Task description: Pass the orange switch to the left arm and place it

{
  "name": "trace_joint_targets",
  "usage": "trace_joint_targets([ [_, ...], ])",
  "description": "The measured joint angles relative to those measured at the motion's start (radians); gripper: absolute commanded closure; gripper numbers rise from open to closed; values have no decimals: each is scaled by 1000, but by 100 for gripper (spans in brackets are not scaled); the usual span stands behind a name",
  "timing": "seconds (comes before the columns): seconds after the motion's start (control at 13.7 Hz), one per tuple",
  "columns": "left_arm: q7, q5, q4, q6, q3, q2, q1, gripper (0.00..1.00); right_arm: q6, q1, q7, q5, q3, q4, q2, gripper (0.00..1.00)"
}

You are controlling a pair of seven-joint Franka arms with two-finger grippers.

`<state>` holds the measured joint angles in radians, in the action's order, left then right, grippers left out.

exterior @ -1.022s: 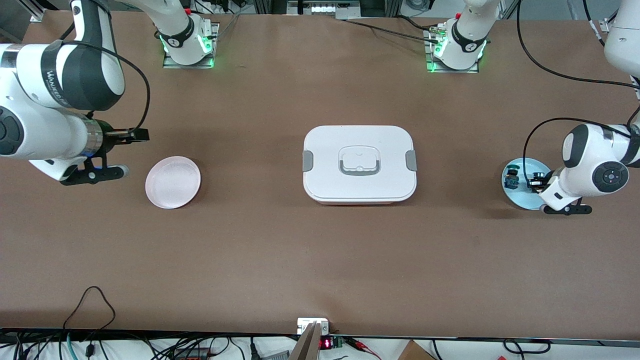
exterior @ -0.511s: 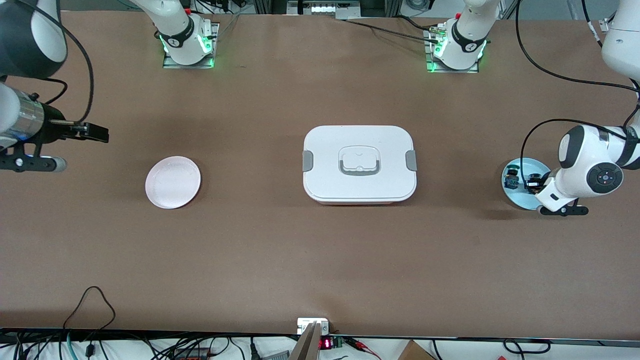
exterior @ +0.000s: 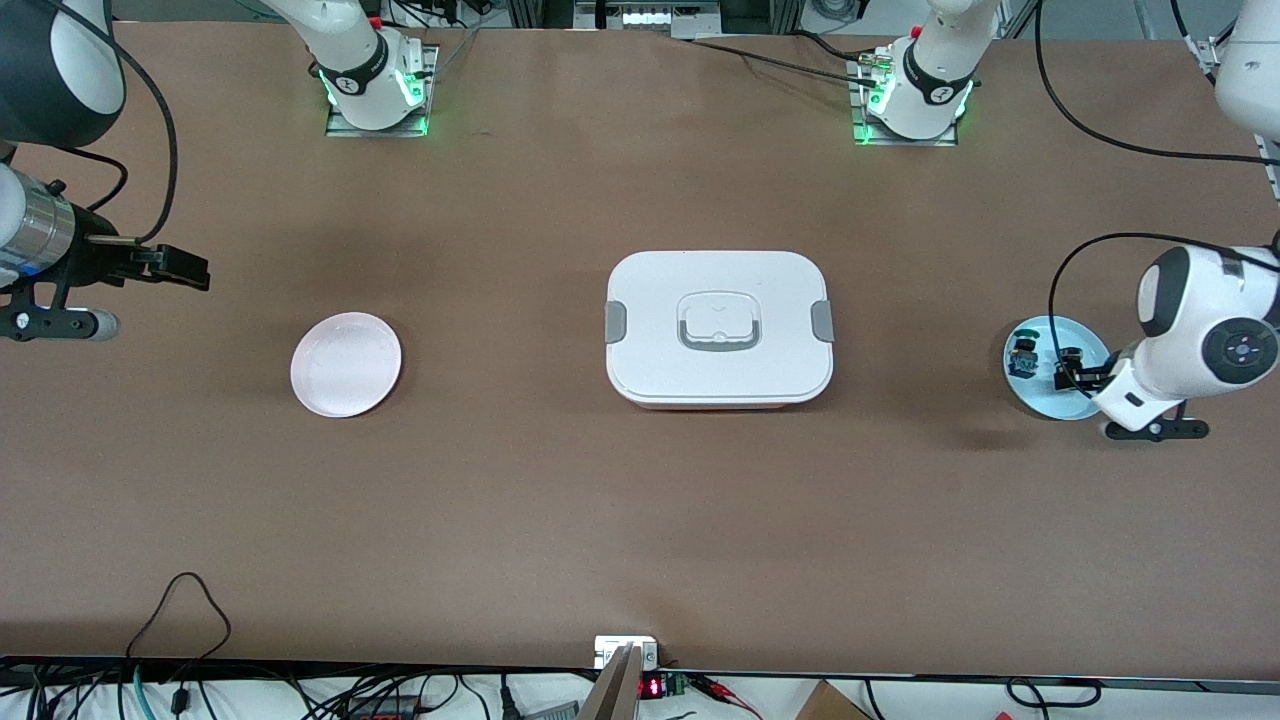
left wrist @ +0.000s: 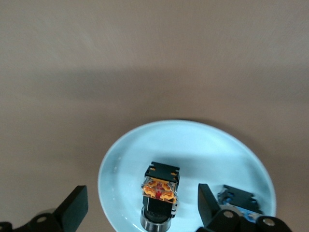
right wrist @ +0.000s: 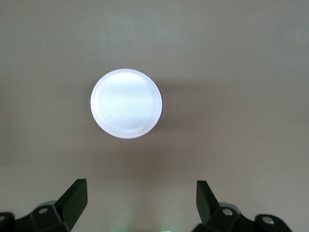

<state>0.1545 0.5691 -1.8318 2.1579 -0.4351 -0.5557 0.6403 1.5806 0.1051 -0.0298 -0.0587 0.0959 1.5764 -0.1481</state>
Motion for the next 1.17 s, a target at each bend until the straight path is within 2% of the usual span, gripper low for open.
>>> trace_joint_targets([
  [0.22,4,-68,78,-163,-97,85,14,0,87,-2,8,2,0,118,74,0],
  [0.37,8,-77,173,-305,-163,118,14,0,88,-9,45,7,0,141,97,0],
  [0.58,11,-113,279,-417,-238,127,13,0,93,-16,66,8,0,142,100,0],
  [0.73,11,-173,320,-484,-265,127,12,0,98,-16,67,8,-2,132,100,0],
  [1.02,14,-249,354,-518,-321,131,1,0,97,-16,67,8,-4,105,100,0],
  [1.17,14,-322,366,-549,-306,172,-19,0,97,-16,63,9,-5,95,100,0],
])
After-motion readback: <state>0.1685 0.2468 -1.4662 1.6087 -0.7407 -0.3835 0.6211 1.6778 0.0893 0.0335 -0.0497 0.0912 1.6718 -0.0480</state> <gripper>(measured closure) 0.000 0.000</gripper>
